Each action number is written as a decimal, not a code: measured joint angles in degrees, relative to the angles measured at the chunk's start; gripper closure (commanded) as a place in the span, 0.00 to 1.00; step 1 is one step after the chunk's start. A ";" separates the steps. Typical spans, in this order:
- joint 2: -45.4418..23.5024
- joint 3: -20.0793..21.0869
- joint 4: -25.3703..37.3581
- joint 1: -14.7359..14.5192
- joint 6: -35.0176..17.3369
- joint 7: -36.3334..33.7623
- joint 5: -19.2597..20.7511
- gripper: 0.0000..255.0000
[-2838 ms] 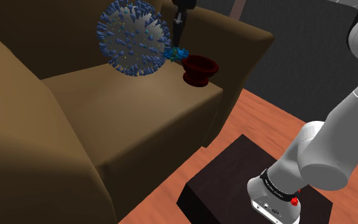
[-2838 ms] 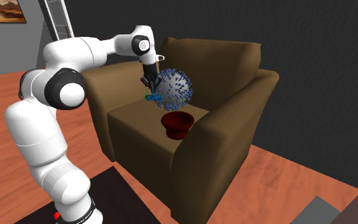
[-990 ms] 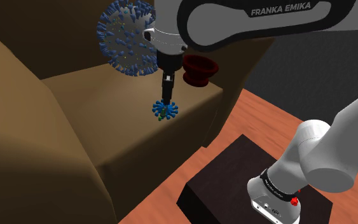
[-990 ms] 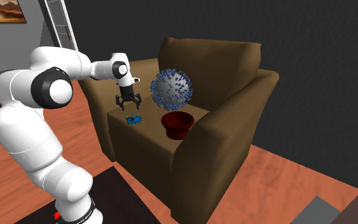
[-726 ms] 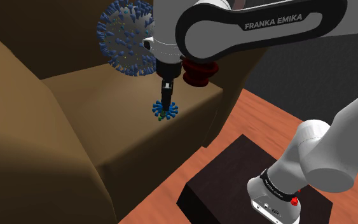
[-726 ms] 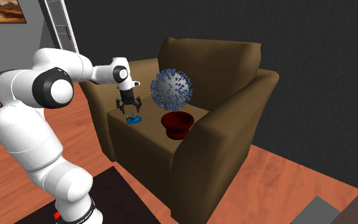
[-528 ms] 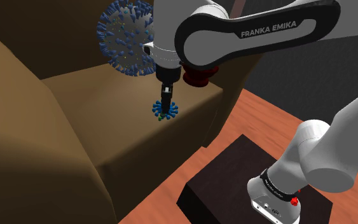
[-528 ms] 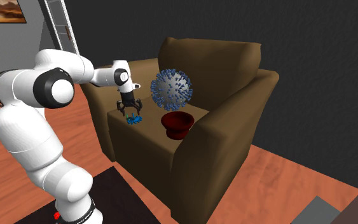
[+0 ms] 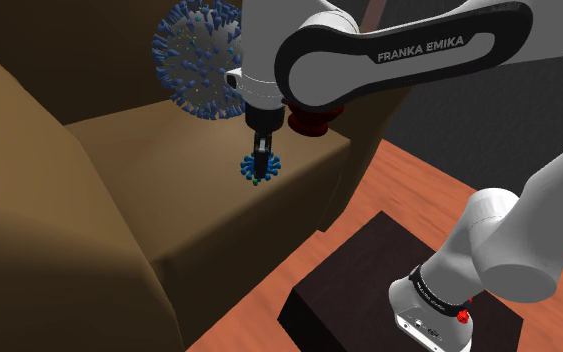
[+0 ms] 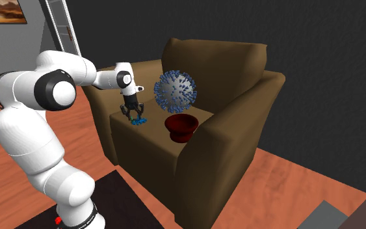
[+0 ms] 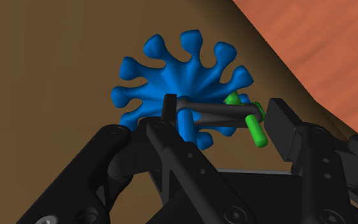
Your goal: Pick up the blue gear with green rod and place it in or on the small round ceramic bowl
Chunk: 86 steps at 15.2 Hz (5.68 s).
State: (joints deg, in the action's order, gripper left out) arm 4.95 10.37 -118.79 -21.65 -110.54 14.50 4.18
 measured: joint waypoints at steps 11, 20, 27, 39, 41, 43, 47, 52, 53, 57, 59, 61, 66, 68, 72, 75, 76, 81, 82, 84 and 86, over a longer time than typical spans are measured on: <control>0.17 -0.01 0.64 0.00 0.82 0.07 -0.06 1.00; 1.40 -0.11 6.09 0.03 7.43 0.77 -0.40 1.00; 1.33 -0.02 11.42 -0.03 12.69 0.98 -0.47 1.00; 0.38 -0.01 22.12 0.02 22.42 1.63 -0.33 1.00; -0.10 0.04 23.85 0.00 23.69 1.64 -0.25 1.00; 0.48 -0.98 23.46 0.83 23.72 3.47 -0.15 1.00; 1.60 -3.97 22.92 3.22 23.89 8.83 0.30 1.00; 2.09 -7.88 22.28 6.24 23.14 15.66 0.97 1.00; 2.17 -8.66 22.19 6.85 23.01 17.06 1.12 1.00; 0.87 -11.74 24.05 9.26 23.02 22.59 1.63 1.00; 0.22 -13.33 24.83 10.56 22.86 25.46 1.82 1.00; -1.41 -14.69 27.04 11.67 23.15 28.02 1.87 1.00; -4.38 -17.90 30.24 14.56 22.81 34.12 1.73 1.00; -4.35 -18.17 28.90 14.82 21.46 34.54 1.75 1.00; -3.63 -18.24 24.88 14.89 18.16 34.37 1.86 1.00; -3.29 -18.18 22.15 14.83 15.80 34.00 1.91 1.00; -3.23 -18.23 21.27 14.88 14.97 34.00 1.93 1.00; -2.55 -18.24 16.66 14.89 11.06 33.59 2.09 1.00; -2.67 -18.27 16.56 14.91 10.84 33.62 2.07 1.00; -2.71 -18.27 16.40 14.92 10.62 33.60 2.07 1.00; -2.70 -18.27 16.33 14.92 10.56 33.59 2.07 1.00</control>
State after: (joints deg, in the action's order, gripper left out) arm 2.25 -7.91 -102.45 -6.73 -99.99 48.09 6.25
